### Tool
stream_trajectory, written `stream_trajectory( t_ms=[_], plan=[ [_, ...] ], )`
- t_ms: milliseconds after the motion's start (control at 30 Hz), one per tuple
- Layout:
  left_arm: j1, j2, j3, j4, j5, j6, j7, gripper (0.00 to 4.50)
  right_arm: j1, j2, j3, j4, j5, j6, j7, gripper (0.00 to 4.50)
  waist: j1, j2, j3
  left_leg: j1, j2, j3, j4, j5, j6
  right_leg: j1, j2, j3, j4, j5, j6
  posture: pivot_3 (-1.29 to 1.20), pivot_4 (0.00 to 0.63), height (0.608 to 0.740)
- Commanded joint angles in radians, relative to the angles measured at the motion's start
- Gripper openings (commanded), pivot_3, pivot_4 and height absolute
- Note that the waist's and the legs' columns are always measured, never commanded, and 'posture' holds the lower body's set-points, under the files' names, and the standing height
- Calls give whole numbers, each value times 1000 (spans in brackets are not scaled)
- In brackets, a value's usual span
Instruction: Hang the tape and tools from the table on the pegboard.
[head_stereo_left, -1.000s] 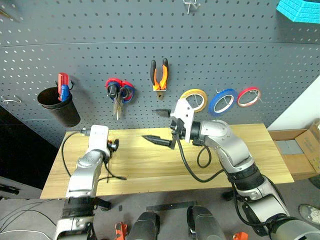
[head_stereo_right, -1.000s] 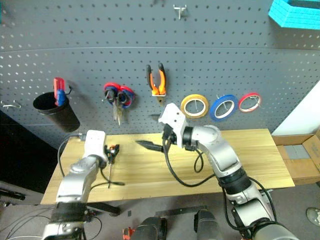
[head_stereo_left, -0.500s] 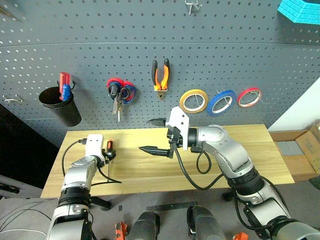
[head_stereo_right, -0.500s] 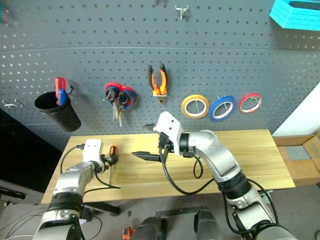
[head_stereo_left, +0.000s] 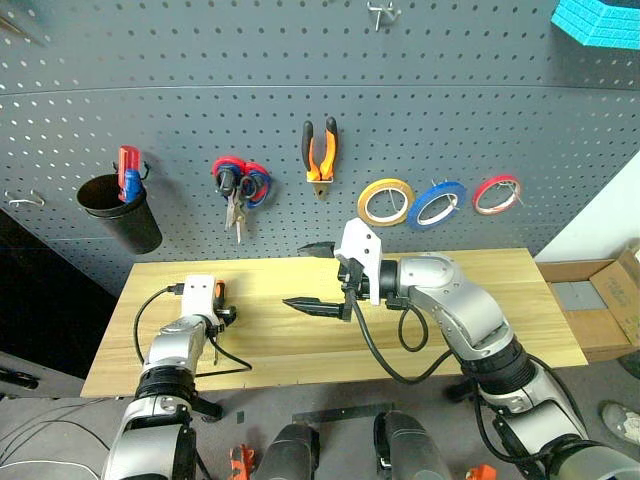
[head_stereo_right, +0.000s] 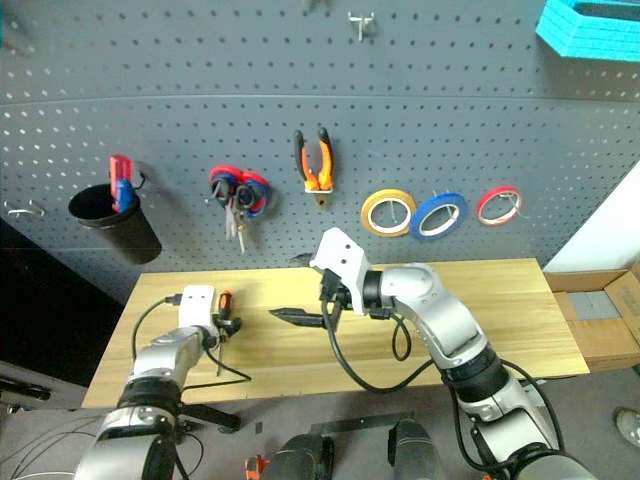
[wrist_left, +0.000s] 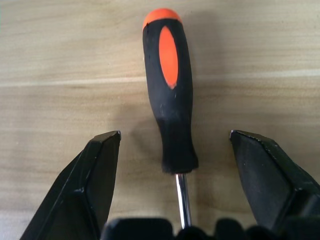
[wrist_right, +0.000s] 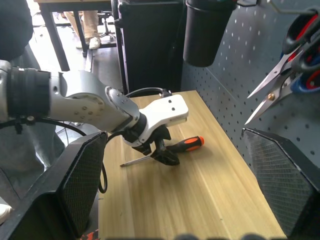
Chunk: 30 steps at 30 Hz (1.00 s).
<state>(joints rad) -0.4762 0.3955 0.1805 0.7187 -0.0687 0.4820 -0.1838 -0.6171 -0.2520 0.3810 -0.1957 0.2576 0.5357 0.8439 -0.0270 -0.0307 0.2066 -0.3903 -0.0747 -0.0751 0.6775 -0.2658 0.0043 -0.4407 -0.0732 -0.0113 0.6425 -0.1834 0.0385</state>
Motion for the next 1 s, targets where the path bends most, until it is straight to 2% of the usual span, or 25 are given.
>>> stream_trajectory(
  t_ms=[33, 100, 167, 267, 367, 500, 633, 733, 833, 1000],
  plan=[
    [-8, 4, -1, 49, 9, 13, 20, 3562, -18, 5, -17, -38, 14, -1, -4, 4500, 0, 0, 0, 0, 0, 0, 0, 0, 0, 0, 0, 0, 0, 0, 0, -38, 179, 740],
    [-16, 8, 3, 65, 11, 31, 32, 3188, -18, 6, -16, -37, 13, -2, -5, 4500, 0, 0, 0, 0, 0, 0, 0, 0, 0, 0, 0, 0, 0, 0, 0, -35, 178, 740],
    [-1, 15, -3, 34, 8, 36, 16, 2563, -19, 8, -16, -35, 13, -4, -6, 4500, -1, 0, 0, 0, 0, 0, 0, 0, 0, 0, 0, 0, 0, 0, 0, -36, 177, 740],
    [24, 24, 15, -13, -11, 58, 4, 1386, -22, 9, -18, -29, 11, -9, -5, 4500, -4, 0, 0, 0, 0, 0, 0, 0, 0, 0, 0, 0, 0, 0, 0, -32, 173, 740],
    [80, 25, 58, -106, -45, 46, 2, 479, -31, 14, -20, -26, 12, -18, -2, 4500, -8, 0, 0, 1, 1, 0, 0, 0, 0, 0, -1, 1, 0, 0, 0, -23, 168, 740],
    [225, -1, 80, -362, -60, -97, -6, 453, -57, 38, -50, -39, 53, -15, 11, 4500, -5, 0, 0, 0, 2, 0, -1, -1, -1, -1, -2, 1, 0, 0, 0, -8, 160, 740],
    [375, -46, 156, -753, -140, -298, -29, 452, -93, 52, -72, -60, 117, -17, 58, 4500, 6, 0, 0, -2, 2, -1, -1, -1, -2, -1, -3, 1, -2, 0, 0, 19, 154, 740],
    [439, -53, 245, -929, -209, -291, -8, 452, -110, 52, -67, -43, 121, -38, 74, 4500, 19, -2, -2, -3, 2, -2, -1, -1, -2, -1, -4, 0, -4, 0, 0, 51, 145, 740],
    [469, -44, 327, -1022, -287, -283, -20, 452, -124, 63, -67, -18, 128, -57, 92, 4500, 23, -1, -3, -2, 2, -1, -1, -1, -1, -1, -2, -1, -4, 0, 0, 80, 141, 740],
    [419, 53, 419, -1144, -463, -205, -69, 452, -146, 75, -52, 13, 136, -80, 125, 4500, 33, -2, -3, -2, 3, -2, -1, -1, -1, 0, 1, -2, -4, 0, -1, 101, 140, 740]
  ],
)
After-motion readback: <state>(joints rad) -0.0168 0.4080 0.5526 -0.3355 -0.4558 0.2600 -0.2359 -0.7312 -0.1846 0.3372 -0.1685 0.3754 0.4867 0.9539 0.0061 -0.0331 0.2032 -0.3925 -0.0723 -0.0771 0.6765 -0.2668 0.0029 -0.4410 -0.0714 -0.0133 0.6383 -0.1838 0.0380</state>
